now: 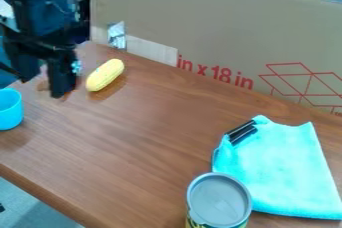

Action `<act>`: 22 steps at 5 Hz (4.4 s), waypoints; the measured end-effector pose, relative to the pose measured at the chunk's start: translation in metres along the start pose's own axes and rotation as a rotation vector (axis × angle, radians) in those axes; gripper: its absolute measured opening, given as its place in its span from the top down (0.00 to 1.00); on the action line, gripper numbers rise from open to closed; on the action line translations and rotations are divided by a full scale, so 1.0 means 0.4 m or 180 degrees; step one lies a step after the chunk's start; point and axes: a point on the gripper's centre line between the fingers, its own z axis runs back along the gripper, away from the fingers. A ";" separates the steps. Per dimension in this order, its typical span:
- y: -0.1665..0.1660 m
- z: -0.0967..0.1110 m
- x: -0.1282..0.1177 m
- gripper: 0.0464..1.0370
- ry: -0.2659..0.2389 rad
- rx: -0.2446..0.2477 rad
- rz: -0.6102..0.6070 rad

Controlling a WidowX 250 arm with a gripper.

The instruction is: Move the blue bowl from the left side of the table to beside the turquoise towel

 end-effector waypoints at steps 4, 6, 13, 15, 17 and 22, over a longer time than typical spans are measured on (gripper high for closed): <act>0.224 -0.104 -0.073 0.04 0.0239 -0.0097 0.0221; 0.265 -0.150 -0.059 0.04 0.0255 0.0039 0.0309; 0.239 -0.263 0.078 0.15 0.0184 -0.0122 0.0353; 0.198 -0.252 0.058 0.74 0.0429 -0.0110 0.0487; 0.132 -0.176 0.086 0.97 0.0615 0.0147 0.0117; -0.442 -0.130 0.311 0.97 0.0002 0.0251 -0.1982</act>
